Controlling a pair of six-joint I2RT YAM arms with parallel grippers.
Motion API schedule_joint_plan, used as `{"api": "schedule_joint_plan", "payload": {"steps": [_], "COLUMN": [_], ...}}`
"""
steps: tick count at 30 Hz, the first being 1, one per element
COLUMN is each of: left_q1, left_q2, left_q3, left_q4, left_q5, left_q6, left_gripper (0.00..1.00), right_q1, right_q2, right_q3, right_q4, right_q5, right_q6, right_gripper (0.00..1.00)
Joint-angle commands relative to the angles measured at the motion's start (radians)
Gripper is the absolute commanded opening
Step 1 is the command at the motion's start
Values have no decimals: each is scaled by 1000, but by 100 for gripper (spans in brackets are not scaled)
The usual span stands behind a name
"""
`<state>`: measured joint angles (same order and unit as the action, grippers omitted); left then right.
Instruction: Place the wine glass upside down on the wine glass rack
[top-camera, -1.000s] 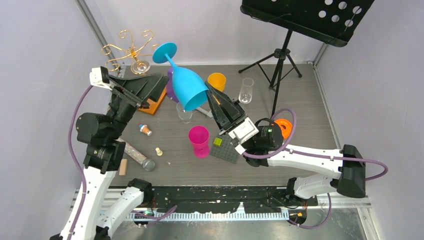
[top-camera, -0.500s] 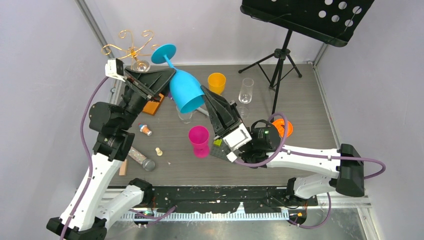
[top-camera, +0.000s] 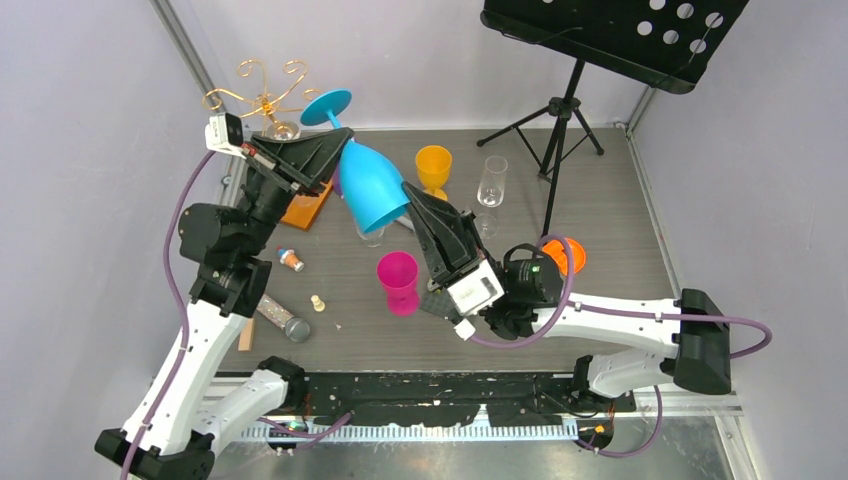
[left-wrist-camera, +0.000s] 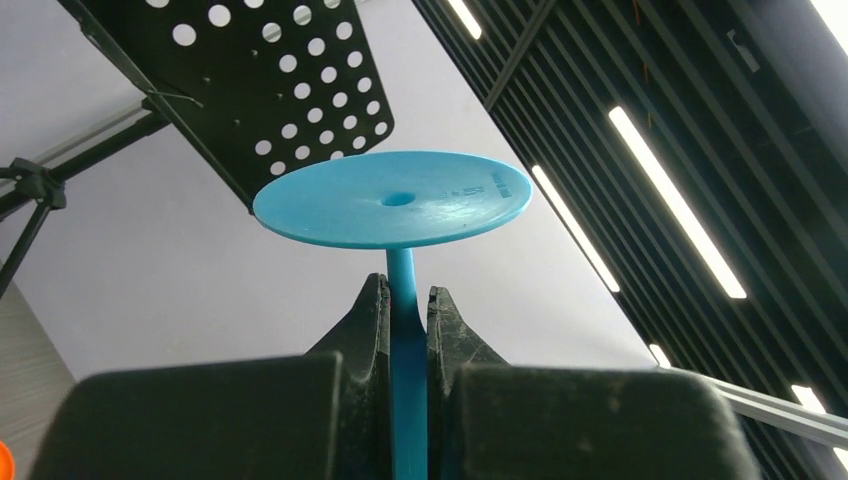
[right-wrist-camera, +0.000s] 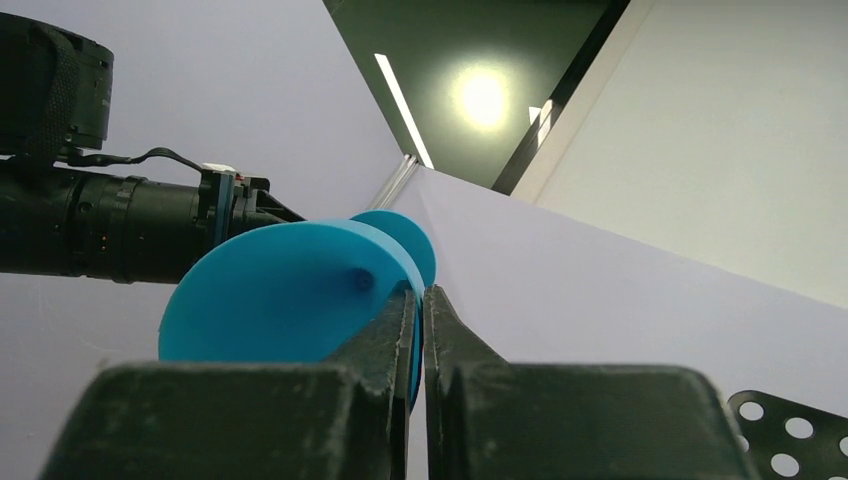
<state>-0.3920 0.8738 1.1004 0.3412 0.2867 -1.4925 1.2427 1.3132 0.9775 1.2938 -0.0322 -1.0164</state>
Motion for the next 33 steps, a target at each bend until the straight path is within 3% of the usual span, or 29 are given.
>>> {"api": "schedule_joint_plan", "payload": {"steps": [1, 10, 14, 18, 25, 28, 33], "left_q1": [-11, -11, -11, -10, 19, 49, 159], "left_q2": [3, -8, -22, -39, -51, -67, -169], "left_q3": [-13, -37, -39, -37, -34, -33, -33], "left_q4": [117, 208, 195, 156, 116, 92, -22], "left_q5": [74, 80, 71, 52, 45, 53, 72], "left_q6": [23, 76, 115, 154, 205, 246, 419], "left_gripper": [0, 0, 0, 0, 0, 0, 0], "right_q1": [9, 8, 9, 9, 8, 9, 7], "right_q2": [-9, -33, -47, -61, -82, -96, -126], "right_q3": [-19, -59, -70, -80, -103, -118, -160], "right_q4": [-17, -28, -41, -58, -87, -96, -115], "right_q5": [-18, -24, -11, -3, 14, 25, 103], "right_q6": [-1, -14, -15, -19, -22, -22, 10], "right_gripper": [5, 6, 14, 33, 47, 57, 62]}}
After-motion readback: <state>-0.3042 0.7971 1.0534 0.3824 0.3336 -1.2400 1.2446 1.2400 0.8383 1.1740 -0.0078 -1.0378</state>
